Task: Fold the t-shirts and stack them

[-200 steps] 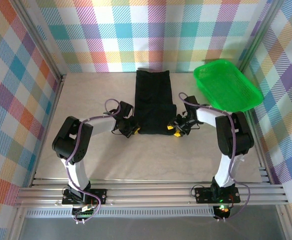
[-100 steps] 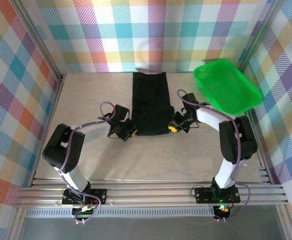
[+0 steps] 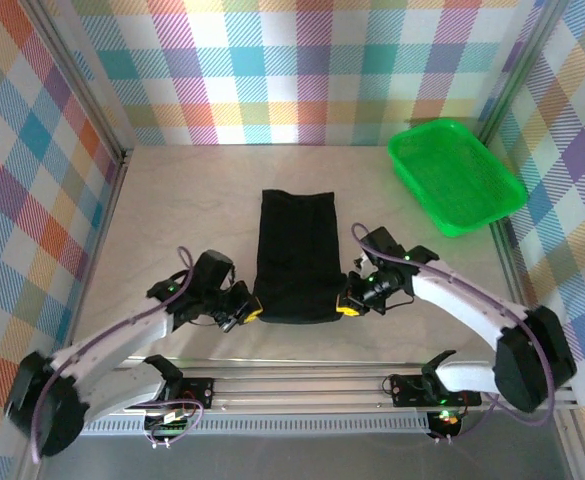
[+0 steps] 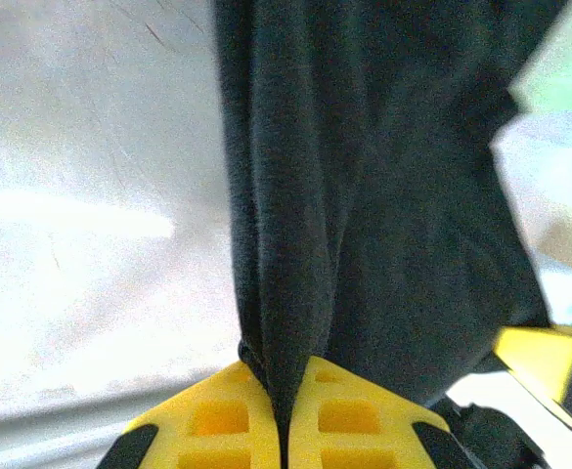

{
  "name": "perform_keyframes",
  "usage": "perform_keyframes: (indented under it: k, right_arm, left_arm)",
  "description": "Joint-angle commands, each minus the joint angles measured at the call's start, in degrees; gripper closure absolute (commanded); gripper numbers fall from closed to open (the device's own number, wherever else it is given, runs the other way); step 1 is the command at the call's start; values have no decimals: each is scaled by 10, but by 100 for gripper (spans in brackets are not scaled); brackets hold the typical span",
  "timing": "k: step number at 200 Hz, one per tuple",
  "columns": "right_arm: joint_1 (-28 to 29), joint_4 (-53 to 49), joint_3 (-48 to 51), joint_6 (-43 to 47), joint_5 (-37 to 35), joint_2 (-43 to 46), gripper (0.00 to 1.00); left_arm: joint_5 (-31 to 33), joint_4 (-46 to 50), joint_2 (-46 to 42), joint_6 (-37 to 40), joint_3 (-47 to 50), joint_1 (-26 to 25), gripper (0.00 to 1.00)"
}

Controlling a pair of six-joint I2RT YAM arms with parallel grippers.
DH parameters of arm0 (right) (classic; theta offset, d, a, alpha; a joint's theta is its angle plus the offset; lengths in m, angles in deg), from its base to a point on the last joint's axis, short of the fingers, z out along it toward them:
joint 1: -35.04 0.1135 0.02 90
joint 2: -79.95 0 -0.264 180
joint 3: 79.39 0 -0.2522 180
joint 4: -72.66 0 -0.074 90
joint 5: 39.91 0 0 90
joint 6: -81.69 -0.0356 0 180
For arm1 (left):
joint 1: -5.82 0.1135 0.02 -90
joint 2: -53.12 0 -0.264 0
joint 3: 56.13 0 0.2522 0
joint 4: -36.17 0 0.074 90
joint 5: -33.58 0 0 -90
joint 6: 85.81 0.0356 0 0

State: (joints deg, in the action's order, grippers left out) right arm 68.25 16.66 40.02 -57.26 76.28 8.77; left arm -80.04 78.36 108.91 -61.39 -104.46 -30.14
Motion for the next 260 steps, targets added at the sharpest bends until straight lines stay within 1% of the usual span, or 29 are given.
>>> perform_keyframes:
  k: [1, 13, 24, 38, 52, 62, 70, 88, 95, 108, 122, 128, 135, 140, 145, 152, 156, 160, 162, 167, 182, 195, 207, 219, 233, 248, 260]
  right_arm:
    - [1, -81, -18, -25, 14, 41, 100]
    - [0, -104, -48, -27, 11, 42, 100]
    - [-2, -121, -84, -27, 7, 31, 100]
    - [-11, -139, -133, -24, 0, 3, 100]
    - [-26, -153, -194, -16, -10, -34, 100]
    - [-42, -159, -234, -10, -13, -67, 100]
    - [-58, -157, -263, -6, -13, -97, 100]
    - [-94, -132, -335, -1, -13, -172, 100]
    - [-108, -125, -368, 3, -12, -210, 100]
    - [-130, -114, -441, 10, -5, -288, 100]
    - [-150, -103, -522, 10, 2, -380, 100]
    - [-157, -103, -566, 8, 7, -420, 93]
    - [-165, -111, -614, 4, 8, -469, 78]
    - [-170, -122, -647, 0, 9, -502, 68]
    - [-174, -131, -679, -2, 14, -534, 61]
    - [-179, -146, -725, -1, 10, -571, 54]
    - [-181, -157, -750, 4, 2, -589, 46]
    - [-182, -163, -770, 12, -8, -601, 43]
    - [-182, -166, -782, 16, -13, -606, 42]
    - [-182, -171, -803, 26, -27, -613, 40]
    - [-184, -176, -837, 46, -40, -615, 39]
    - [-184, -177, -831, 61, -47, -593, 41]
    - [-182, -155, -778, 73, -50, -549, 43]
    - [-180, -99, -675, 75, -44, -480, 45]
    - [-180, 11, -523, 66, -27, -378, 47]
    - [-178, 120, -364, 49, -8, -274, 47]
    - [-177, 162, -276, 42, 7, -207, 46]
  left_arm:
    - [1, 50, -81, -49, -2, -14, 100]
    - [29, 63, -116, -62, -23, -15, 100]
    - [59, 65, -129, -70, -46, -13, 100]
    - [93, 57, -115, -73, -79, -10, 100]
    - [121, 54, -77, -66, -120, -2, 100]
    - [134, 49, -38, -60, -147, 12, 100]
    - [132, 31, -3, -52, -165, 28, 100]
    - [119, -2, 106, -31, -225, 76, 100]
    - [118, -9, 153, -10, -256, 93, 100]
    - [129, 10, 245, 21, -332, 124, 100]
    - [113, -18, 343, 33, -394, 158, 100]
    - [109, -35, 383, 42, -421, 169, 100]
    - [106, -30, 436, 58, -464, 177, 89]
    - [104, -12, 477, 70, -506, 183, 75]
    - [101, 14, 516, 83, -550, 188, 62]
    - [104, 51, 562, 100, -609, 193, 51]
    - [115, 74, 583, 107, -637, 194, 45]
    - [123, 85, 595, 112, -655, 194, 42]
    - [126, 87, 599, 114, -663, 194, 39]
    - [133, 88, 605, 115, -675, 193, 36]
    - [137, 83, 593, 109, -677, 190, 34]
    - [135, 79, 559, 103, -651, 179, 36]
    - [130, 56, 510, 80, -582, 159, 37]
    - [123, 30, 455, 42, -502, 127, 39]
    - [124, -14, 396, -39, -401, 75, 41]
    - [146, -97, 350, -138, -304, 11, 41]
    - [165, -174, 342, -218, -252, -35, 38]
